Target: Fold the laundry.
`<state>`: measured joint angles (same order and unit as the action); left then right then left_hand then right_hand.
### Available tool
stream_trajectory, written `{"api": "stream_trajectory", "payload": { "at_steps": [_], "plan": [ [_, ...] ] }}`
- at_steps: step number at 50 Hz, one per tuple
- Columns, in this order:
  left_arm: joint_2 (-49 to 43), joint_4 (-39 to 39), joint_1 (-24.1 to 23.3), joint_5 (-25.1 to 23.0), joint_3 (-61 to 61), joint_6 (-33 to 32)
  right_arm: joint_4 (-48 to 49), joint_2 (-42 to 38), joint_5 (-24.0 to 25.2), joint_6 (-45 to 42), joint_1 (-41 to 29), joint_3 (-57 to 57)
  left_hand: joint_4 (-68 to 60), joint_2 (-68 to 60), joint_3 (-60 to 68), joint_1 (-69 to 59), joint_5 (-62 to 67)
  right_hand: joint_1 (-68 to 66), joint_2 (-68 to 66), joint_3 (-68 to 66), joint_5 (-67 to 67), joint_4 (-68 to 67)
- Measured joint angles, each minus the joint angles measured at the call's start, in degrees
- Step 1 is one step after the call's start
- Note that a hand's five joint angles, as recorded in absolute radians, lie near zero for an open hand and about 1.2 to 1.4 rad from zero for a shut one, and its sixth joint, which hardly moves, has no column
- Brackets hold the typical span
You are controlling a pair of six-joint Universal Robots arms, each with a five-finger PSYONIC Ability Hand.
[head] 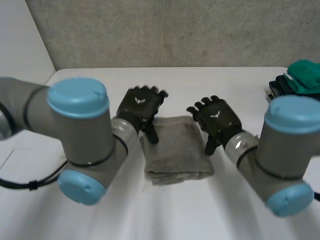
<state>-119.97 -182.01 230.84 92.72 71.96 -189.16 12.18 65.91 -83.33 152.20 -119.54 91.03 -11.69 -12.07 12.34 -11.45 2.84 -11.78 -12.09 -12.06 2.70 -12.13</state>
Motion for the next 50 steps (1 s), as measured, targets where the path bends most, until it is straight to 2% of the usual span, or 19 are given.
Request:
{"api": "stream_trajectory", "payload": {
  "at_steps": [3,5,9,13,19,26,28,31,33,39,46,48,50],
  "plan": [
    [1.5,0.1,1.7,-6.7,-1.7,0.1,5.2,1.4,0.2,-1.9,-2.4,6.0,0.0,0.0,0.0,0.0,0.0,0.0,0.0,0.0,0.0,0.0],
    [2.2,0.3,2.9,-13.0,-3.5,0.3,8.7,1.4,0.4,-2.7,-4.0,10.3,0.0,0.0,0.0,0.0,0.0,0.0,0.0,0.0,0.0,0.0],
    [2.5,0.7,3.6,-19.2,-5.5,0.5,12.3,-0.6,0.5,-2.9,-5.5,13.0,0.0,0.0,0.0,0.0,0.0,0.0,0.0,0.0,0.0,0.0],
    [2.3,1.1,3.6,-22.2,-6.5,0.6,16.1,-4.4,0.5,-3.1,-6.2,12.9,0.0,0.0,0.0,0.0,0.0,0.0,0.0,0.0,0.0,0.0],
    [1.9,1.1,3.2,-22.4,-6.1,0.5,21.7,-10.4,0.5,-3.4,-6.2,9.7,0.0,0.0,0.0,0.0,0.0,-0.5,-0.3,-0.6,0.5,-0.6],
    [1.5,1.0,3.0,-22.1,-5.8,0.5,24.9,-13.6,0.6,-3.5,-6.1,6.4,0.0,0.0,0.0,0.0,0.0,-11.4,-10.2,-10.8,5.4,-10.7],
    [1.5,1.0,3.1,-22.1,-5.8,0.6,25.1,-13.8,0.6,-3.5,-6.1,5.9,0.0,0.0,0.0,0.0,0.0,-16.7,-15.5,-16.0,10.0,-15.6],
    [1.5,1.0,3.2,-22.1,-5.8,0.6,25.2,-14.4,0.9,-3.4,-6.1,4.4,0.0,0.0,0.0,0.0,0.0,-28.4,-29.8,-29.6,26.0,-29.4],
    [1.5,1.0,3.2,-22.1,-5.9,0.7,25.2,-14.7,1.1,-3.3,-6.1,3.8,0.0,0.0,0.0,0.0,0.0,-31.4,-33.9,-33.8,30.1,-33.7],
    [1.5,1.0,3.4,-22.1,-5.9,0.7,24.8,-15.4,1.7,-3.2,-6.1,1.7,0.0,0.0,0.0,0.0,0.0,-28.1,-28.0,-28.1,28.3,-28.4],
    [1.5,1.1,3.5,-22.1,-5.8,0.7,24.4,-16.4,1.9,-3.1,-6.1,0.1,0.0,0.0,0.0,0.0,0.0,-28.3,-28.1,-28.3,28.1,-28.4],
    [1.5,1.1,3.6,-22.1,-5.8,0.7,24.3,-16.8,1.9,-3.1,-6.1,-0.3,0.0,0.0,0.0,0.0,0.0,-35.3,-36.4,-36.4,34.1,-36.3],
    [1.5,1.1,3.5,-22.1,-5.8,0.7,24.4,-17.0,1.9,-3.2,-6.0,-0.7,0.0,0.0,0.0,0.0,0.0,-44.8,-51.2,-50.9,46.9,-51.3]
  ]
}}
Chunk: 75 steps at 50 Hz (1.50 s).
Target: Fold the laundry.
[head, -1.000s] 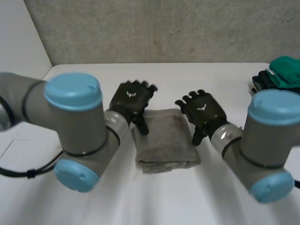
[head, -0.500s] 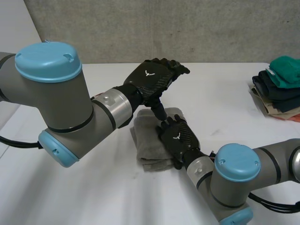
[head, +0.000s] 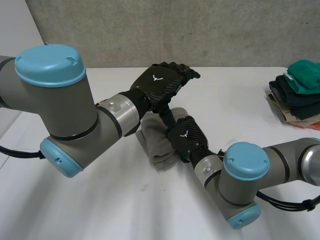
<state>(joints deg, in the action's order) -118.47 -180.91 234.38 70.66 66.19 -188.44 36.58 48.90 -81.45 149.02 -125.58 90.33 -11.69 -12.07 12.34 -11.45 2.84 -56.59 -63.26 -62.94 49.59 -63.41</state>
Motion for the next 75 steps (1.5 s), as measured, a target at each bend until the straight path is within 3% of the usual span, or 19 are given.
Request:
{"api": "stream_trajectory", "payload": {
  "at_steps": [9,16,29,33,40,42,44,46,53,58,62,64,66,75],
  "plan": [
    [0.5,0.0,0.2,0.1,-0.1,-0.1,1.1,1.7,-0.1,0.7,1.6,-3.7,0.0,0.0,0.0,0.0,0.0,-0.5,-1.5,-2.3,2.3,-4.5],
    [2.6,-0.4,0.9,0.1,-1.1,-0.2,2.4,5.3,0.2,3.6,7.3,-11.2,0.0,0.0,0.0,0.0,0.0,-1.3,-1.5,-2.3,2.9,-4.9],
    [6.4,-0.4,1.1,0.1,-1.5,-0.1,6.5,8.4,3.3,13.5,27.5,-28.2,0.0,0.0,0.0,0.0,0.0,-1.3,-1.5,-2.6,3.4,-5.0],
    [6.6,-0.4,0.9,0.1,-1.1,-0.1,6.8,5.9,6.7,15.7,34.4,-32.8,0.0,0.0,0.0,0.0,0.0,-1.3,-1.5,-2.6,3.5,-5.0],
    [6.5,-0.3,0.5,0.1,0.2,-0.1,7.2,-3.5,17.4,21.7,47.0,-38.7,0.0,0.0,0.0,0.0,0.0,-1.3,-1.5,-2.6,3.6,-5.0],
    [6.5,-0.3,0.5,0.1,0.2,-0.1,7.2,-3.5,17.4,21.7,47.0,-38.7,0.0,0.0,0.0,0.0,0.0,-1.3,-1.5,-2.6,3.6,-5.0],
    [6.4,-0.3,0.2,0.1,1.0,-0.1,7.3,-8.4,24.3,23.9,51.6,-38.6,0.0,0.0,0.0,0.0,0.0,-1.3,-1.5,-2.6,3.8,-5.0],
    [6.4,-0.3,0.0,0.1,1.3,0.0,7.3,-10.1,27.7,24.5,53.6,-37.5,0.0,0.0,0.0,0.0,0.0,-1.3,-1.5,-2.6,3.9,-5.0],
    [6.3,-0.2,-0.5,0.1,2.2,0.0,8.7,-10.7,36.5,24.9,60.8,-30.1,0.0,0.0,0.0,0.0,0.0,-1.3,-1.5,-3.1,6.2,-5.1],
    [6.3,-0.2,-0.5,0.2,2.7,-0.1,10.5,-8.3,39.2,25.0,63.0,-26.1,0.0,0.0,0.0,0.0,0.0,-1.3,-1.5,-3.1,6.3,-5.2],
    [6.4,-0.2,-0.5,0.2,2.9,-0.1,10.8,-6.7,39.5,25.2,63.3,-24.6,0.0,0.0,0.0,0.0,0.0,5.5,12.2,11.4,-7.7,11.1],
    [6.5,-0.2,-0.5,0.2,3.1,-0.1,10.2,-5.1,39.4,25.3,63.4,-23.7,0.0,0.0,0.0,0.0,0.0,29.5,36.7,35.1,-30.4,35.1],
    [6.5,-0.2,-0.6,0.2,3.2,-0.1,8.7,-3.2,39.2,25.4,63.3,-22.7,0.0,0.0,0.0,0.0,0.0,42.7,49.5,48.6,-42.1,48.5],
    [7.1,-0.3,-2.2,0.0,3.1,0.0,-2.1,5.7,38.3,25.7,64.6,-17.9,0.0,0.0,0.0,0.0,0.0,43.6,51.1,50.8,-46.7,51.3]
  ]
}}
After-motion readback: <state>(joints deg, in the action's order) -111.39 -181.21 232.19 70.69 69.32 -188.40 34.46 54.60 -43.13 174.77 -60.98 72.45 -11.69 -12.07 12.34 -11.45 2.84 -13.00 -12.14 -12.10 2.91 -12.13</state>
